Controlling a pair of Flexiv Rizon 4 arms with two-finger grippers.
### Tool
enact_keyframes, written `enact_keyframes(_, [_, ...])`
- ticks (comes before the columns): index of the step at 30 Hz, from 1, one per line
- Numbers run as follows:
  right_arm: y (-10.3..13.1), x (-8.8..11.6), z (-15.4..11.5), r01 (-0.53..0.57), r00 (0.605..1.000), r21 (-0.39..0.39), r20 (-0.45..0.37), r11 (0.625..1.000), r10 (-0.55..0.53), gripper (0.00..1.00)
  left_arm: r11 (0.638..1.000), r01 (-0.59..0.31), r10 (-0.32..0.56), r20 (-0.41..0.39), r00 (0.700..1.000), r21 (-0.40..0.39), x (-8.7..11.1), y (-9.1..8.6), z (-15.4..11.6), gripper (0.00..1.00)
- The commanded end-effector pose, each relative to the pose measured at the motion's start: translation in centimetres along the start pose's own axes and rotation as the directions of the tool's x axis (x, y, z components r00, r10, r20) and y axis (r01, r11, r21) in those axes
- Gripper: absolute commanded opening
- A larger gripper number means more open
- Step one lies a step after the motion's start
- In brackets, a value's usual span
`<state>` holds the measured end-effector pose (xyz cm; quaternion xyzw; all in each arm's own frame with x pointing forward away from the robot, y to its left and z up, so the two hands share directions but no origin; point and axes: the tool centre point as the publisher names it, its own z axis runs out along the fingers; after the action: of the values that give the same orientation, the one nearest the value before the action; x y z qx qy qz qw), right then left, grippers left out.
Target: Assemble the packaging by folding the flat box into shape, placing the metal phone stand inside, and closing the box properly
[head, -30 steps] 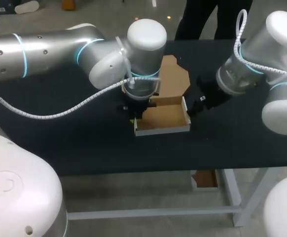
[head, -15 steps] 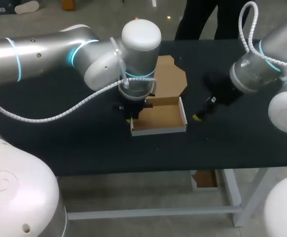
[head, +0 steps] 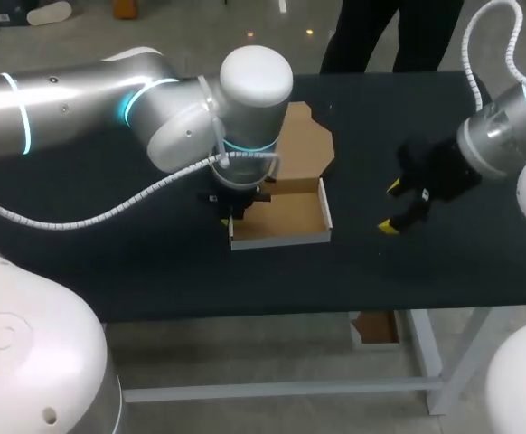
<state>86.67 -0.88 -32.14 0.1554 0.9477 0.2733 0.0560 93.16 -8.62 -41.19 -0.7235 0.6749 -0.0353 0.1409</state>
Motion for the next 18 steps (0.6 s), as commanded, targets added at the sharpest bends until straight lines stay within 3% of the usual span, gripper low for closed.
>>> enact_keyframes(1, [-0.1,0.3,-1.1,0.014,0.996,0.004,-0.083,1.0,-0.014,1.0,1.0,-0.011,0.01,0.033,0.999,0.012,-0.6,0.4,0.0,0.0])
enact_keyframes(18, [0.3,1.2,-0.9,0.044,0.996,0.03,-0.082,0.999,-0.041,1.0,0.997,-0.076,0.072,0.171,0.983,0.016,-2.0,0.6,0.9,0.0])
